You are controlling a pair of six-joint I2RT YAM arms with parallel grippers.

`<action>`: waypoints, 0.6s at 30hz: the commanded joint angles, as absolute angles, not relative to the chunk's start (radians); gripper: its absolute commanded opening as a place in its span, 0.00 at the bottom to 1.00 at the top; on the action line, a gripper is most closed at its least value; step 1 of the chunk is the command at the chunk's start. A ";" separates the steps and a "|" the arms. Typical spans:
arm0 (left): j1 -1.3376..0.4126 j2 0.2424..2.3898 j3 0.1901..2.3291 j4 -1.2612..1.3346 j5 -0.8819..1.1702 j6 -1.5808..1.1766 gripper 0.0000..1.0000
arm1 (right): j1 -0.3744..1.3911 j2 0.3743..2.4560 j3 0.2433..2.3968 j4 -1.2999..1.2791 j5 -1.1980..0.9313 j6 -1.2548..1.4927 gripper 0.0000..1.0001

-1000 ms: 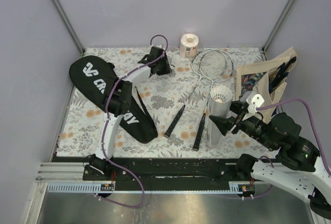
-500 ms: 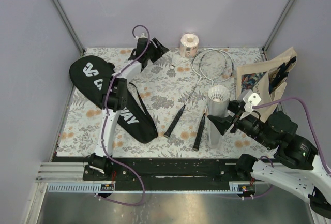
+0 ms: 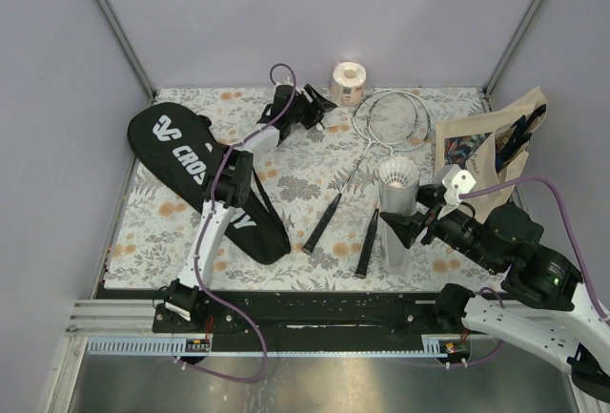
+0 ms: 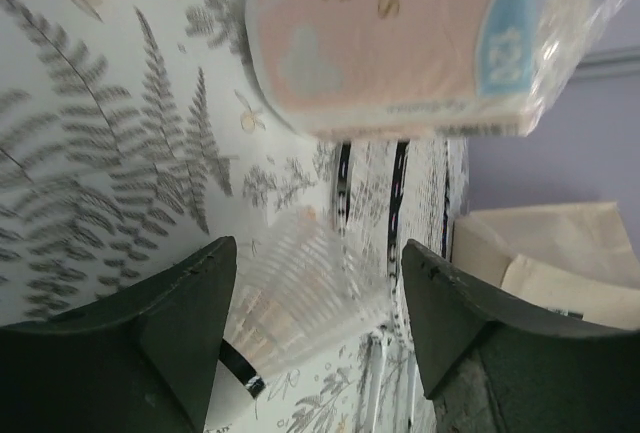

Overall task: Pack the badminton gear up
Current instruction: Pick up the shuttlecock at the center of the board.

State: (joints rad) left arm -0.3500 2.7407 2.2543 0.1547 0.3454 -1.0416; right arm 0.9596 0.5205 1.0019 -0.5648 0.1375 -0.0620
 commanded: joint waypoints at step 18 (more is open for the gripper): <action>-0.437 2.272 1.730 -0.060 0.367 -0.543 0.59 | 0.956 0.468 1.016 -0.479 0.118 -0.006 0.43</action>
State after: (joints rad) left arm -0.4473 2.3825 1.7668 -0.0101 0.3889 -0.6838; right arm 0.9596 0.4755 1.0019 -0.5644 0.1345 -0.0277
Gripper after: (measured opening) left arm 0.587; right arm 0.728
